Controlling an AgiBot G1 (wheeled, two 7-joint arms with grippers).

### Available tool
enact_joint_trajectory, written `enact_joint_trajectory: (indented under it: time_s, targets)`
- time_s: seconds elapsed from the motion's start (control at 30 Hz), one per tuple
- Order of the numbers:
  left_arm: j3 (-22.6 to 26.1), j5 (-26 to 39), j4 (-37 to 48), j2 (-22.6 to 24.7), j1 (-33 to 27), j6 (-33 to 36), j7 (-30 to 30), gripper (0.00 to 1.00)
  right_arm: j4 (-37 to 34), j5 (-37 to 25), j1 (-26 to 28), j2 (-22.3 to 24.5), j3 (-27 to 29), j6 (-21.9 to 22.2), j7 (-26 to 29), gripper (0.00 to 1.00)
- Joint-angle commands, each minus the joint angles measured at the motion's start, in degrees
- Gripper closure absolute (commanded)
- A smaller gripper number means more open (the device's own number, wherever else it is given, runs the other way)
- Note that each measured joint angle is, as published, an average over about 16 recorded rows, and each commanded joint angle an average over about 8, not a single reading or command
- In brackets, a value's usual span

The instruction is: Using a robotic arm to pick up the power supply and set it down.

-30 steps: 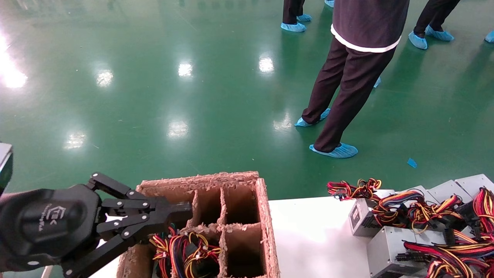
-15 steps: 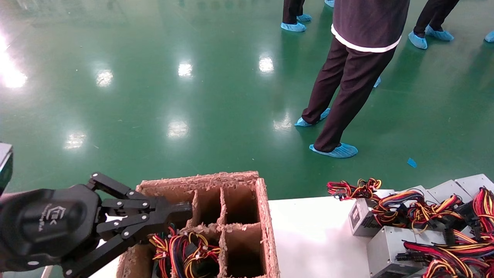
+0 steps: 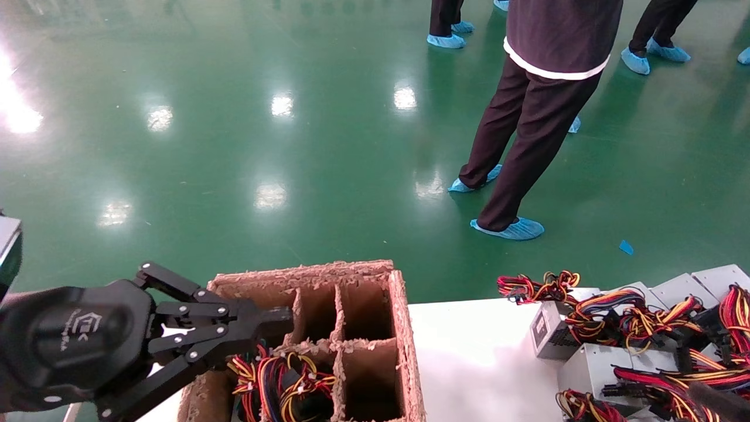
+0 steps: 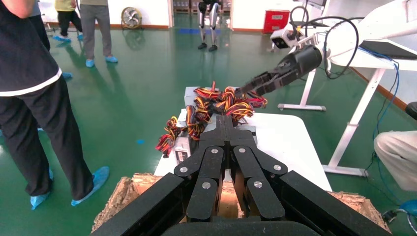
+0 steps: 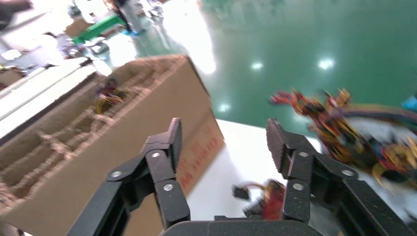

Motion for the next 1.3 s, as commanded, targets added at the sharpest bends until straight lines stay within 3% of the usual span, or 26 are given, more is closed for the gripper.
enact_joint_trajectory:
  time_s: [0.03,0.8,1.07,1.3]
  targets:
    - [0.0,0.0,0.0,0.0,0.0,0.0,0.0,1.0,0.9,0.5,0.1,-0.1,0.4,-1.0,-1.0,0.0]
    - [0.0,0.0,0.0,0.0,0.0,0.0,0.0,1.0,10.6,-7.5,21.5,-2.9,-9.9,0.0,6.4,0.0]
    - [0.0,0.0,0.0,0.0,0.0,0.0,0.0,0.01,14.2,-10.6,29.6,-4.0,-13.8,0.6,9.2,0.0]
    - [0.0,0.0,0.0,0.0,0.0,0.0,0.0,0.0,17.5,-13.3,36.8,-5.0,-17.3,1.2,11.8,0.0]
